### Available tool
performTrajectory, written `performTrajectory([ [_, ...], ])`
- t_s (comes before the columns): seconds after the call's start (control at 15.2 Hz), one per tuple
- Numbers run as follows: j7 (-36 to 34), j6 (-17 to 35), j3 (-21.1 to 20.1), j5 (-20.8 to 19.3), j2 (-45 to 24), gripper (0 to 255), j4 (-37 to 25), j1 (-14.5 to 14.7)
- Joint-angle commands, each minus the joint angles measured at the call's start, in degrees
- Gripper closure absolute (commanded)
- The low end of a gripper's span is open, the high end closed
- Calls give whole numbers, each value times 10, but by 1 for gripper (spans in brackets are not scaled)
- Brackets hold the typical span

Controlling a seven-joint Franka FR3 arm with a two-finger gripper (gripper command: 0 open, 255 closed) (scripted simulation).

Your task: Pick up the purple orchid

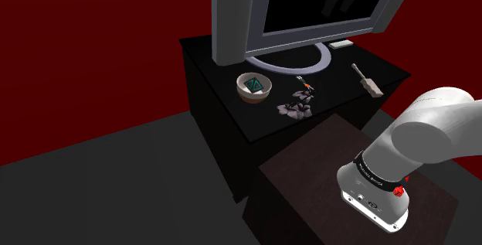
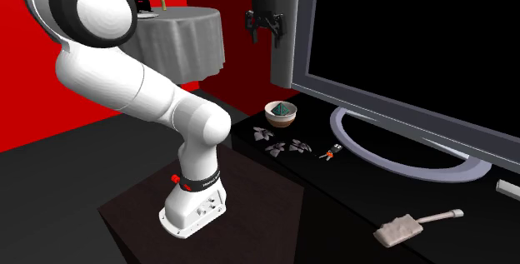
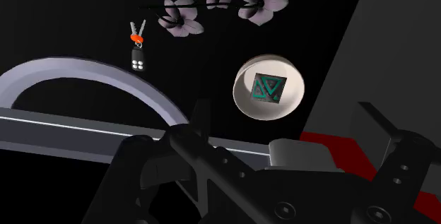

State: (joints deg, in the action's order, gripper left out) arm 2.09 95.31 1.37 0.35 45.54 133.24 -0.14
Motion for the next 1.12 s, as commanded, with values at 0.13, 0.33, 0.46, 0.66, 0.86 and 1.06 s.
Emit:
performTrajectory([
  [0.13, -22, 30, 2, 3, -7, 0, 31, -12],
  [0.33, -55, 76, 5, 7, -22, 0, 74, -30],
  [0.46, -76, 108, 7, 10, -34, 0, 101, -42],
  [0.66, -107, 157, 11, 16, -57, 0, 139, -59],
  [0.86, -138, 209, 14, 23, -85, 0, 174, -75],
  [1.06, -166, 263, 18, 32, -120, 0, 205, -90],
])
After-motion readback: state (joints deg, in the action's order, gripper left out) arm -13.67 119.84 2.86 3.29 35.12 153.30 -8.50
